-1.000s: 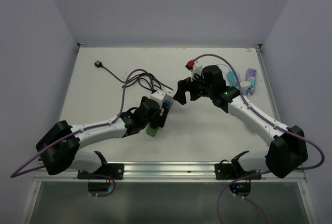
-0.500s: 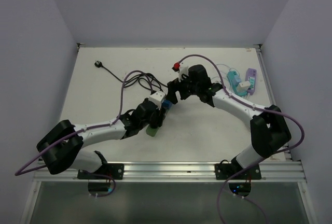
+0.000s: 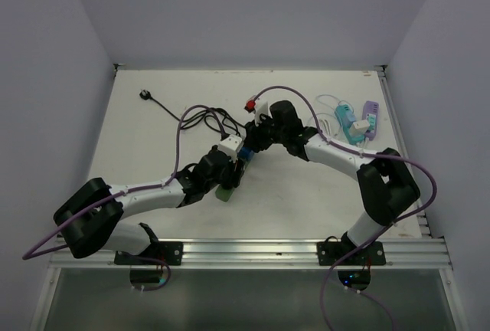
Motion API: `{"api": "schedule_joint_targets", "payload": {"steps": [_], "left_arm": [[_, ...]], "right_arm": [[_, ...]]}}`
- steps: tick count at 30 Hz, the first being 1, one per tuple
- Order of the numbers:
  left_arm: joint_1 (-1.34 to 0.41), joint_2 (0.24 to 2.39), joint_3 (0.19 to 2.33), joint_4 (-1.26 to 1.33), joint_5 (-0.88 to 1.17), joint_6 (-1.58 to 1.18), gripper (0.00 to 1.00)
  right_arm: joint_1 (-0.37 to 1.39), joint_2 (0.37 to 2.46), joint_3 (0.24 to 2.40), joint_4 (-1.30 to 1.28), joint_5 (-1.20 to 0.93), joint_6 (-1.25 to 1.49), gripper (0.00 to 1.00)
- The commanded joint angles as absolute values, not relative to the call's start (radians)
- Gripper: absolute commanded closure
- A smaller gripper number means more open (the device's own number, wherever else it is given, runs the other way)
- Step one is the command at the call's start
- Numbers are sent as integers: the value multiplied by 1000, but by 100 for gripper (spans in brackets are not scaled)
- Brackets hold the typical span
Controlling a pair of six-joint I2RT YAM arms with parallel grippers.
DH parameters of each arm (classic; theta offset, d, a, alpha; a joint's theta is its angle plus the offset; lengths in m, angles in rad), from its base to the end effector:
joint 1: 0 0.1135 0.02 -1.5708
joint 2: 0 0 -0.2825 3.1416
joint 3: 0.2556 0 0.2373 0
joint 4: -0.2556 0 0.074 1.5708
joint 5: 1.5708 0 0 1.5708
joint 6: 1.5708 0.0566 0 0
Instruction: Pull the plug off the socket
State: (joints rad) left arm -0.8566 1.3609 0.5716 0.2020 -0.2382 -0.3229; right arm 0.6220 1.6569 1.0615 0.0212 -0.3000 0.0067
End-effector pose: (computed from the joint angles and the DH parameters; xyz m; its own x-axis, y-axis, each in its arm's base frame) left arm 0.1888 -0.1974 0.1976 -0.5364 0.1480 -0.8309 0.4592 0.8772 -0.1402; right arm 0.2955 0.2324 0.2463 -0.4465 -0.3122 -0.8385 -0.7553 0.6340 0.1661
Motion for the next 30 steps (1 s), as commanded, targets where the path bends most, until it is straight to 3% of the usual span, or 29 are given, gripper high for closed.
{"api": "schedule_joint_targets", "payload": {"steps": [1,2,5,30], "left_arm": [[-847,1408,557,250,-195,-341,100],[-847,1416,560,236,-196,-342,100],[-845,1431,577,204,-193,-353,100],[-836,1499,624,140,-161,-379,100]], "right_arm": [[627,1611,1034,101,-288,8,71],[627,1594,1026,106,-287,-24,83],[627,1574,1023,118,-294,-34,100],[630,1473,1019,241,-353,38,100]]}}
